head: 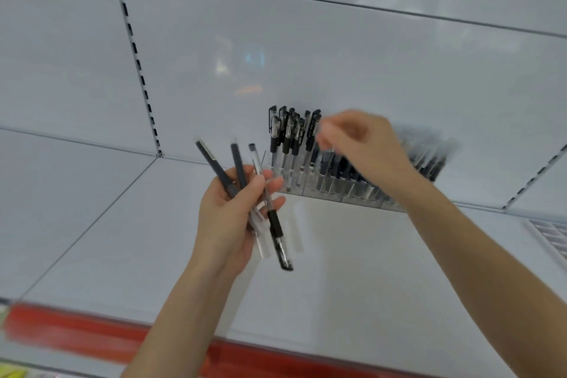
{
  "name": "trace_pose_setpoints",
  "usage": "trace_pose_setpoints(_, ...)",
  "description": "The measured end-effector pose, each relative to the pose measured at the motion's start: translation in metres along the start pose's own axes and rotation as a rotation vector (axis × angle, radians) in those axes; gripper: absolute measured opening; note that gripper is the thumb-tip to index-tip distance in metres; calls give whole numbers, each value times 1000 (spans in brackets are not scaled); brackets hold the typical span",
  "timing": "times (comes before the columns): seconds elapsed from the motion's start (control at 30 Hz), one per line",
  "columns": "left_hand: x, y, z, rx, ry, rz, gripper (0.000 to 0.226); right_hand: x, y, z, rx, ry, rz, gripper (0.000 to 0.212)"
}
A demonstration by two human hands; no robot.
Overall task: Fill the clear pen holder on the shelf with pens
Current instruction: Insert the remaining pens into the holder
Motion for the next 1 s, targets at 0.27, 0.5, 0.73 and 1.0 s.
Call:
trace_pose_setpoints(0.27, 15, -4, -6, 72, -133, 111, 22, 18, -44, 89, -433, -415, -312, 8)
trace_pose_setpoints(0.5, 0, 8, -13, 69, -90, -156, 11, 37, 29, 22, 103, -313, -271, 11)
trace_pose_setpoints(0.73, -4, 14, -12, 95, -81, -279, 14, 2, 64, -33, 337, 45, 7, 24)
trace_pose_setpoints(1.0, -6, 14, -6, 35, -52, -261, 15, -17, 17, -49, 164, 239, 198, 28)
Point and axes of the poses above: each hand's wrist, its own z-axis away from the middle knuckle, its own y-axis out of the back of the hand, x = y × z, the point moved 9 cm from there along -z, towards the middle knuckle, and after that the axes turned 15 degrees about x, right-handed, at the moved point
